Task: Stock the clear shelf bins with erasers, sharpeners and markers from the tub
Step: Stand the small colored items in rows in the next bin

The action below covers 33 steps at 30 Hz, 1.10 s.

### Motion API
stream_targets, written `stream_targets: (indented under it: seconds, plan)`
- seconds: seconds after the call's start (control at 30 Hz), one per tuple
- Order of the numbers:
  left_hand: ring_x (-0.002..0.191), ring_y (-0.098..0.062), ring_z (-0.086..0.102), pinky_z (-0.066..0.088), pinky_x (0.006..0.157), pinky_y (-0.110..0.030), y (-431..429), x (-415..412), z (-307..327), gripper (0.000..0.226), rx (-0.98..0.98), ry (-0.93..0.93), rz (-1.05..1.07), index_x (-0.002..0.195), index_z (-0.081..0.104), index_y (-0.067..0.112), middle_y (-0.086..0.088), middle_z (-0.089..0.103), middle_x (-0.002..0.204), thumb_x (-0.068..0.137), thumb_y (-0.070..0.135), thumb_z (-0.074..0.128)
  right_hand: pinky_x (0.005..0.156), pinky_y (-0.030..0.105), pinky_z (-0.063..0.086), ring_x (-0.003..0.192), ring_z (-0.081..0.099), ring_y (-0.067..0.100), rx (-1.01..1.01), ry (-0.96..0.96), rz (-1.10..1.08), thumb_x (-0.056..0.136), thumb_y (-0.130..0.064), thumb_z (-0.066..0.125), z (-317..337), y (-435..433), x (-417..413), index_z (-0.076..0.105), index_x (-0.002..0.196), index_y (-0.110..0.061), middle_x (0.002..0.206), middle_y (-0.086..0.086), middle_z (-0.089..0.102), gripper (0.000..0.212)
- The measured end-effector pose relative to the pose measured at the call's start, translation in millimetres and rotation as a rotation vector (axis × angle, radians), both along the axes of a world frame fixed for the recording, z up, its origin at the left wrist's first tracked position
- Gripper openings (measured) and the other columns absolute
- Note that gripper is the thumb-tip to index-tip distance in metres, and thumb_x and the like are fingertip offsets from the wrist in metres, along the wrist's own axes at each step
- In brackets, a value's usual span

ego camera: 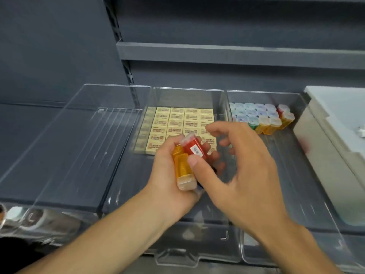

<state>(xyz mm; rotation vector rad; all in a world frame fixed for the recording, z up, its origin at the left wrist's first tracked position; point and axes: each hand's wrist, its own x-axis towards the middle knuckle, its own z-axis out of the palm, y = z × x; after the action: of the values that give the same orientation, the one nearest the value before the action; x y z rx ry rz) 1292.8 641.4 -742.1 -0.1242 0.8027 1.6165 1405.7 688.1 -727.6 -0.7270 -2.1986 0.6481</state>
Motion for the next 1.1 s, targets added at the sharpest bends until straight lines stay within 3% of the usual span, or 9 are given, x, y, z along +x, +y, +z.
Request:
stream_targets:
  seconds: [0.07,0.13,0.2,0.37,0.53,0.73,0.9,1.0,1.1]
  plan:
    - [0.077,-0.021,0.064,0.051,0.088,-0.033,-0.4,1.3,-0.3,0.026,0.009,0.033,-0.022,0.081,0.07,0.011,-0.006,0.065,0.083,0.086,0.033,0.057,0.077,0.012,0.039,0.092,0.05,0.002,0.009,-0.062,0.003,0.08,-0.056,0.056,-3.0,0.4,-2.0,0.055,0.11,-0.037,0.096,-0.022,0.053,0.036]
    - [0.061,-0.018,0.064,0.057,0.063,-0.027,-0.1,3.0,0.9,0.031,0.012,0.055,-0.03,0.07,0.071,0.011,-0.005,0.066,0.07,0.087,0.033,0.057,0.075,0.011,0.04,0.089,0.05,0.001,-0.045,-0.087,0.02,0.082,-0.055,0.055,-5.8,2.2,-2.8,0.054,0.108,-0.041,0.09,-0.024,0.055,0.029]
    - [0.055,-0.016,0.063,0.054,0.051,-0.024,-0.9,4.5,2.5,0.034,-0.015,0.097,-0.012,0.069,0.072,0.012,-0.005,0.066,0.065,0.088,0.036,0.057,0.072,0.012,0.041,0.088,0.052,0.001,-0.103,-0.089,0.033,0.083,-0.052,0.058,-7.2,4.8,-1.8,0.053,0.107,-0.043,0.085,-0.023,0.056,0.027]
    - [0.054,-0.015,0.062,0.052,0.052,-0.025,-2.4,6.1,1.5,0.032,-0.054,0.248,-0.035,0.095,0.07,0.015,-0.006,0.067,0.075,0.091,0.042,0.056,0.068,0.013,0.043,0.085,0.055,0.001,-0.2,-0.1,0.05,0.08,-0.052,0.056,-7.5,6.2,1.8,0.055,0.12,-0.039,0.083,-0.02,0.059,0.042]
    - [0.058,-0.013,0.067,0.056,0.052,-0.024,-5.4,9.0,-0.1,0.03,-0.042,0.32,-0.038,0.095,0.069,0.016,-0.006,0.07,0.072,0.093,0.043,0.055,0.068,0.012,0.045,0.08,0.058,0.001,-0.237,-0.073,0.032,0.076,-0.048,0.061,-10.1,9.1,2.4,0.061,0.12,-0.034,0.077,-0.018,0.06,0.046]
    - [0.075,-0.025,0.071,0.061,0.07,-0.036,-7.6,5.5,7.4,0.038,-0.008,0.086,-0.027,0.092,0.076,0.007,-0.016,0.073,0.09,0.09,0.041,0.06,0.054,0.013,0.037,0.058,0.051,0.009,-0.272,0.091,-0.037,0.076,-0.041,0.064,-7.2,16.6,3.7,0.071,0.102,-0.035,0.069,-0.013,0.059,0.027]
    - [0.078,-0.029,0.066,0.059,0.071,-0.052,-7.6,1.5,4.5,0.031,-0.034,-0.065,0.047,0.098,0.07,0.007,-0.017,0.07,0.094,0.091,0.034,0.057,0.053,0.019,0.046,0.06,0.055,0.012,-0.362,0.18,-0.009,0.083,-0.033,0.063,-3.7,16.6,5.4,0.071,0.103,-0.035,0.077,-0.006,0.068,0.021]
    - [0.084,-0.03,0.064,0.059,0.079,-0.049,-7.9,-0.4,2.6,0.044,0.002,-0.011,-0.039,0.123,0.065,0.01,-0.016,0.066,0.102,0.089,0.037,0.058,0.054,0.01,0.044,0.06,0.061,0.002,-0.409,0.209,0.02,0.088,-0.022,0.064,-3.0,16.0,5.9,0.07,0.103,-0.032,0.074,-0.009,0.069,0.019]
    - [0.07,-0.025,0.061,0.06,0.067,-0.039,-5.9,1.2,1.5,0.052,0.032,0.055,-0.108,0.131,0.06,0.006,-0.014,0.063,0.096,0.085,0.031,0.061,0.053,0.011,0.046,0.061,0.064,0.0,-0.455,0.244,0.028,0.089,-0.018,0.063,-1.0,16.1,6.6,0.07,0.101,-0.029,0.077,-0.006,0.07,0.019]
